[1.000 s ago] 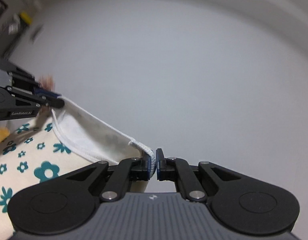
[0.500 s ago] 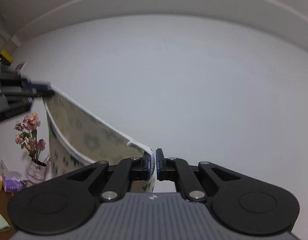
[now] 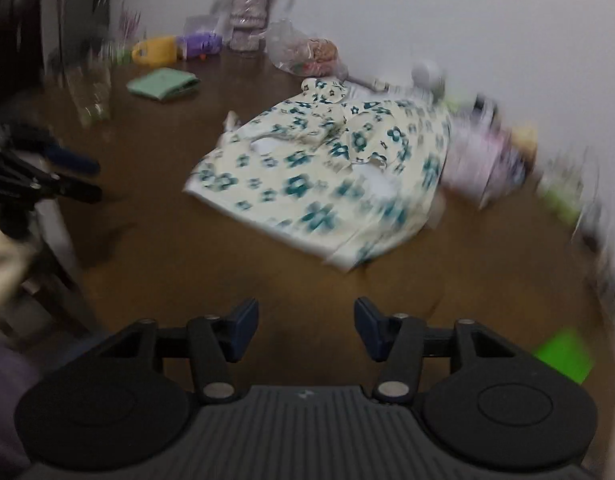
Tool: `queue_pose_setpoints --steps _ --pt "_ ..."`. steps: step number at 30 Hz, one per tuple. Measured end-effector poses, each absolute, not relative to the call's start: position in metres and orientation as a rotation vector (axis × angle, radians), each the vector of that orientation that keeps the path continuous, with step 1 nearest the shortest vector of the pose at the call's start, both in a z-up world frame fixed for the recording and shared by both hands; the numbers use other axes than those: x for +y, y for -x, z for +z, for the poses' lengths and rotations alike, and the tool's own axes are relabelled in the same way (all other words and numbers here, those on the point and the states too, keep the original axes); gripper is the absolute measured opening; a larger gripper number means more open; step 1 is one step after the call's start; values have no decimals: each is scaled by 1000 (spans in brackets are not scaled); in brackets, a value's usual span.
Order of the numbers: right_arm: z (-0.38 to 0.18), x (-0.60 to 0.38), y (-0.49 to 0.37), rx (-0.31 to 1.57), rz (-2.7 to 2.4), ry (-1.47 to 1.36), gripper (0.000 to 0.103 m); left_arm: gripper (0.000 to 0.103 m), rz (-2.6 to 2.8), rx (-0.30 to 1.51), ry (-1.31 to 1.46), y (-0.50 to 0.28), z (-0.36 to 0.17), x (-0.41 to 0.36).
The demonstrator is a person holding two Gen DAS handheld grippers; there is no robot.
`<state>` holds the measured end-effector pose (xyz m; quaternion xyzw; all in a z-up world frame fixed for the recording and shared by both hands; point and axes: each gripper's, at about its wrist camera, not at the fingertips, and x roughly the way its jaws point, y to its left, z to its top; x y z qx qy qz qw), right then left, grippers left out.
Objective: Fold clothes
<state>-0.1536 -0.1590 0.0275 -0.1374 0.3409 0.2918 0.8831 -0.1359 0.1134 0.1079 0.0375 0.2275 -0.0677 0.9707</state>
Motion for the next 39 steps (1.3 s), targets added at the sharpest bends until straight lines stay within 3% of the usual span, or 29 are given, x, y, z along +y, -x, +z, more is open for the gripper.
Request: queue_pose_setpoints --steps 1,3,6,10,12,13,14,16,17,19,22,28,31,33,34,35,37,39 --pt "31 -160 144 686 591 249 73 68 -142 491 -43 133 102 115" --pt "39 -163 126 638 558 175 77 71 -153 553 22 127 90 117" --pt "63 -157 81 587 474 109 77 69 -152 619 59 107 72 109" --pt "50 -160 40 607 358 28 69 68 -132 673 33 67 49 85" --pt "45 -159 31 628 347 26 67 60 -110 700 11 49 36 75" --pt "43 -157 27 639 344 28 65 48 -97 715 -2 43 32 74" --pt "41 -156 24 650 342 31 65 29 -94 731 -8 39 29 74" --pt "36 -154 17 671 338 37 51 5 -99 740 -7 45 25 79" --pt "34 -153 13 682 335 39 46 5 -102 742 -4 51 24 81" --pt "29 -151 6 704 331 45 19 4 -109 746 2 61 22 87" --pt "22 -148 -5 736 324 53 8 3 -120 752 10 76 19 96" --pt "44 -164 22 696 377 62 7 3 -279 816 8 137 27 110" --pt "57 -173 37 673 405 66 8 11 -396 848 9 176 38 120" --pt "65 -178 47 657 424 69 19 30 -395 760 4 193 59 140" --pt "69 -181 52 649 433 70 29 46 -365 701 -6 197 71 149" --pt "73 -184 57 641 442 71 36 52 -334 655 -25 194 80 152" --pt "81 -190 67 625 461 74 50 52 -295 605 -95 176 86 146" --pt "90 -195 77 610 479 77 51 51 -301 610 -210 143 75 121"
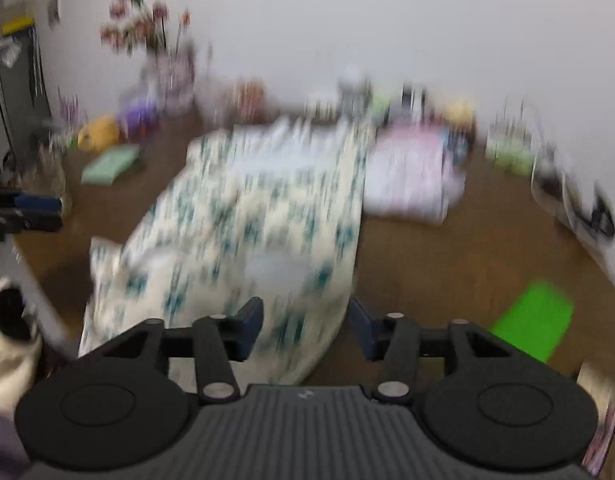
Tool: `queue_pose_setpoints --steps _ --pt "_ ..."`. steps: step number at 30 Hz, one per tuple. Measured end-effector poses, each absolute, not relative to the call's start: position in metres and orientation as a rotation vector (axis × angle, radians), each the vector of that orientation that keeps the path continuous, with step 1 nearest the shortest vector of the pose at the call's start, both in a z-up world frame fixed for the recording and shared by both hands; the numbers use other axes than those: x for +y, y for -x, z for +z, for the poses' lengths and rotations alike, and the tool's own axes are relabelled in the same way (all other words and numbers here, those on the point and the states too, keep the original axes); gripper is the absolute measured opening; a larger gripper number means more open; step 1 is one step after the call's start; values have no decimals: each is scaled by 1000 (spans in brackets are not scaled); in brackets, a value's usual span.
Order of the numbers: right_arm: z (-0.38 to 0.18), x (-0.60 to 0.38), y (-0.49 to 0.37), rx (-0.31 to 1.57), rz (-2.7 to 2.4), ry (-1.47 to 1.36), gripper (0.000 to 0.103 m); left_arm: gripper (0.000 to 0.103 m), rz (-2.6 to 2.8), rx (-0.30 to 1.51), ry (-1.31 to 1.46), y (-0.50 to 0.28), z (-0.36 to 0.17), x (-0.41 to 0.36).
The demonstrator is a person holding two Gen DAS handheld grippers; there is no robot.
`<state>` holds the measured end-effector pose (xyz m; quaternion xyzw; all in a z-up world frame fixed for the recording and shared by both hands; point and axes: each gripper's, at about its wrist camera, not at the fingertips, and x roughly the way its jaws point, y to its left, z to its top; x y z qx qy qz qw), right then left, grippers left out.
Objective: Fold clothes
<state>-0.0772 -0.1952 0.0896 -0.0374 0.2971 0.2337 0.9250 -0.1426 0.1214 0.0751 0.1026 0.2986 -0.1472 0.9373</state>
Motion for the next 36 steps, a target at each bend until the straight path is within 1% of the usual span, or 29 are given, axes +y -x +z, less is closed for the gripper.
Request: queue_pose_setpoints --steps 1,2,3,4,5,6,7,8,10,11,12,13,14,15,16,17,23,24,25,26,27,28,29,30,33,34,36 --pt "94 -198 82 602 489 78 51 47 -300 631 -258 126 66 106" --pt "90 -192 73 612 495 82 51 32 -293 681 -306 109 52 88" --pt "81 -180 57 635 489 108 49 23 -283 735 -365 94 38 71" --pt "72 -168 42 658 478 145 46 17 -278 767 -425 87 27 59" --pt "63 -158 32 674 468 177 46 15 -278 759 -478 86 20 50" --pt "55 -149 23 688 459 206 46 19 -282 732 -513 89 18 46" --pt "47 -141 15 701 449 235 46 26 -280 719 -519 91 17 46" --pt "40 -136 9 714 452 239 46 38 -263 718 -504 91 17 49" --pt "26 -135 4 735 467 215 46 51 -219 724 -457 89 18 58" --pt "22 -134 3 731 472 211 46 50 -216 728 -441 90 19 62" --pt "19 -134 3 718 476 210 46 46 -221 736 -426 91 20 66" --pt "18 -136 3 711 461 202 45 22 -228 747 -410 93 21 69" --pt "18 -140 3 708 437 190 40 0 -226 751 -393 96 22 72" --pt "18 -144 3 704 413 177 24 1 -216 749 -375 98 22 75" --pt "18 -148 3 701 389 165 5 0 -210 745 -364 99 22 76" --pt "18 -152 3 697 365 153 2 0 -207 738 -359 100 24 76" --pt "14 -176 8 699 264 98 3 1 -192 698 -330 103 30 75" --pt "14 -176 10 699 267 96 7 2 -189 691 -325 103 31 75" --pt "13 -176 12 699 271 95 14 10 -187 685 -320 104 32 75" --pt "15 -174 15 690 276 99 21 21 -184 678 -315 104 33 75" --pt "17 -171 18 676 282 106 38 26 -181 671 -310 105 34 75" --pt "20 -168 22 658 292 110 46 34 -179 665 -305 106 36 75" --pt "22 -166 25 643 304 112 46 38 -176 658 -300 106 37 75" --pt "23 -164 25 638 310 113 46 39 -186 663 -302 104 35 72" --pt "23 -160 23 635 298 116 45 39 -228 706 -325 92 22 60" --pt "22 -159 23 639 293 120 43 36 -218 714 -342 90 18 58" --pt "21 -160 27 652 297 110 43 11 -208 711 -331 91 14 61"
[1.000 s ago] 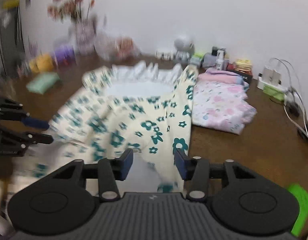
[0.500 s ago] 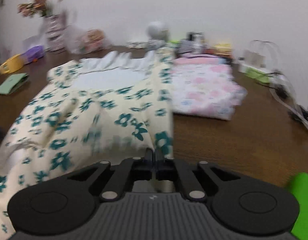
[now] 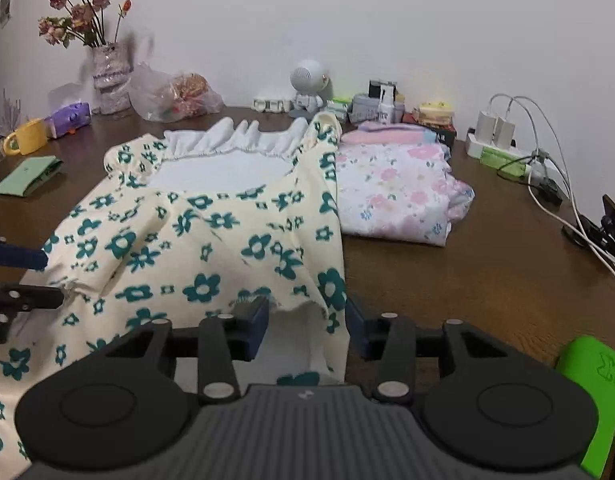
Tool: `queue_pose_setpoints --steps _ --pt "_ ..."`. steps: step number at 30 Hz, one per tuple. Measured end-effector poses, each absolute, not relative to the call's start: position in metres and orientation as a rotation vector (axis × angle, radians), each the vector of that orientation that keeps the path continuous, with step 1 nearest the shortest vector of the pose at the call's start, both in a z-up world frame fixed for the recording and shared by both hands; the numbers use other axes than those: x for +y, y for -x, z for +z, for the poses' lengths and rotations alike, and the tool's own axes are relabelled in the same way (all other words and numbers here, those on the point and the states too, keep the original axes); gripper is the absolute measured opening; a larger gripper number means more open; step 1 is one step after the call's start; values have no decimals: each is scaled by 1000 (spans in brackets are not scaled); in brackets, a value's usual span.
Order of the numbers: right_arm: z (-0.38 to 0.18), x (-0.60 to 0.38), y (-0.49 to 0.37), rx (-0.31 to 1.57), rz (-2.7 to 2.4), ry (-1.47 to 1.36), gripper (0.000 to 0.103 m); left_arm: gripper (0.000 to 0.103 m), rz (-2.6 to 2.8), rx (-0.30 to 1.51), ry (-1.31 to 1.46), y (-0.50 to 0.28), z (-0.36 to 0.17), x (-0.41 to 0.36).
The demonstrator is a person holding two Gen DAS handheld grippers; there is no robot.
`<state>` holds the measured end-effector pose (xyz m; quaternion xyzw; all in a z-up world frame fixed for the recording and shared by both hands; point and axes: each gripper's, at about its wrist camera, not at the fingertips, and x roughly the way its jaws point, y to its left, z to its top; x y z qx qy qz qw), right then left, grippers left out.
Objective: Fold clothes
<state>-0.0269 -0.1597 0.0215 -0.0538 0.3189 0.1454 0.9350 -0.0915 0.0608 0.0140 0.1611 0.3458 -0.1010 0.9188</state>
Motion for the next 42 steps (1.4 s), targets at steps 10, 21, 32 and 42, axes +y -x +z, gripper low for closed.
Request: queue_pose_setpoints --steps 10,21,32,42 --pt "15 -151 47 729 615 -12 41 2 48 701 -37 108 19 129" --pt "15 -137 65 744 706 7 17 35 -72 707 -77 132 32 108" --pt "28 -161 80 732 619 13 7 14 -294 808 -18 134 22 82" --pt "20 -127 75 749 713 52 14 4 -339 795 7 132 17 59"
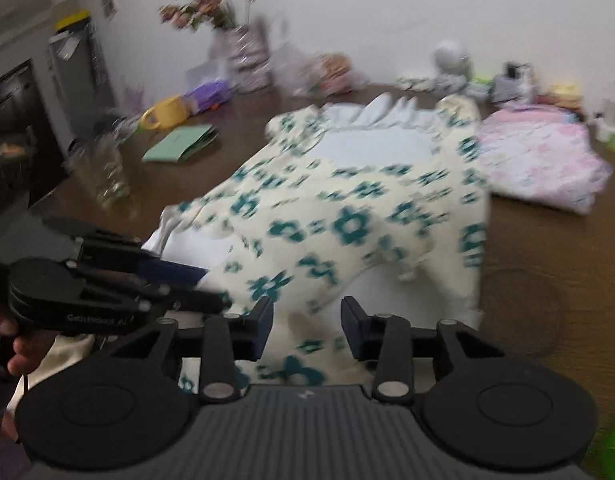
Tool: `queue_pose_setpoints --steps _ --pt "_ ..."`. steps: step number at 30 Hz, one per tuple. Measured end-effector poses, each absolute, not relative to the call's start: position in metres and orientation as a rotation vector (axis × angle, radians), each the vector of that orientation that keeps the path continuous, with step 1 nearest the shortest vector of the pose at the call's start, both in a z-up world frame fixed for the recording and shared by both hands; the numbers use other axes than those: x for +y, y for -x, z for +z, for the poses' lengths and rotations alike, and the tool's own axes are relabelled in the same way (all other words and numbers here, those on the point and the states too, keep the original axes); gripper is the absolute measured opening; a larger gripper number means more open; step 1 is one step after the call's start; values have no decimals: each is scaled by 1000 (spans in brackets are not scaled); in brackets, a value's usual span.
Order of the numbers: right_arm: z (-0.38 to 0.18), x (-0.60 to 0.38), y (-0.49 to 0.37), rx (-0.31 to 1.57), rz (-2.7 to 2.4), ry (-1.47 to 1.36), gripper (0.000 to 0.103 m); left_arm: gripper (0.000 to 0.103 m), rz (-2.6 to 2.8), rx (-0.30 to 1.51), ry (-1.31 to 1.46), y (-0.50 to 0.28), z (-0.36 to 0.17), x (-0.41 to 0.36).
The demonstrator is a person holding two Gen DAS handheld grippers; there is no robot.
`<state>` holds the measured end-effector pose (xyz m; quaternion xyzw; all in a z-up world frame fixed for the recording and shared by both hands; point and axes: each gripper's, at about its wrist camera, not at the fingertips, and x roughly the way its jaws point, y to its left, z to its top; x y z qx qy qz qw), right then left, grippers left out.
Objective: Fold clothes
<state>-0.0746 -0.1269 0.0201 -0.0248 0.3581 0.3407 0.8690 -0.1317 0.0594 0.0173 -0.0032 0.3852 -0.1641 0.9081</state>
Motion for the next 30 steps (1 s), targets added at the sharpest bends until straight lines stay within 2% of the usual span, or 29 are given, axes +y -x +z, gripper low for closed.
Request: queue_pose_setpoints --steps 1,7,9,10,11,12,13,14,15,18,20,21,22,26,28,30 --pt "18 -125 75 753 696 56 4 3 -343 796 19 133 19 61" --pt "34 -140 87 747 677 67 1 3 -419 790 38 145 25 63" --pt "33 -142 87 759 647 84 1 7 -407 816 34 141 18 60" --pt "31 -142 87 765 629 92 6 9 -411 813 34 142 19 61" --pt "31 -144 87 764 620 83 8 16 -421 802 29 143 22 61" --pt "32 -147 87 760 616 63 15 22 -430 785 24 145 26 63" --pt "34 -151 88 755 612 44 34 35 -438 762 17 148 31 65" --pt "33 -149 87 755 611 42 43 42 -438 740 7 150 35 68" --pt "32 -146 86 758 610 48 46 43 -426 732 -8 150 36 69" --pt "27 -136 83 767 610 67 42 41 -380 751 -46 145 31 72" --pt "24 -129 81 773 609 79 28 40 -380 777 -40 143 25 74" --pt "23 -126 79 776 609 86 12 40 -394 776 -30 142 26 78" --pt "22 -123 78 778 609 92 10 40 -408 775 -19 142 27 81" --pt "29 -132 85 744 568 68 13 44 -430 738 1 140 39 98" --pt "36 -143 93 713 534 46 24 50 -358 706 -34 136 47 106" --pt "41 -156 102 687 498 31 33 50 -272 700 -83 131 47 108"
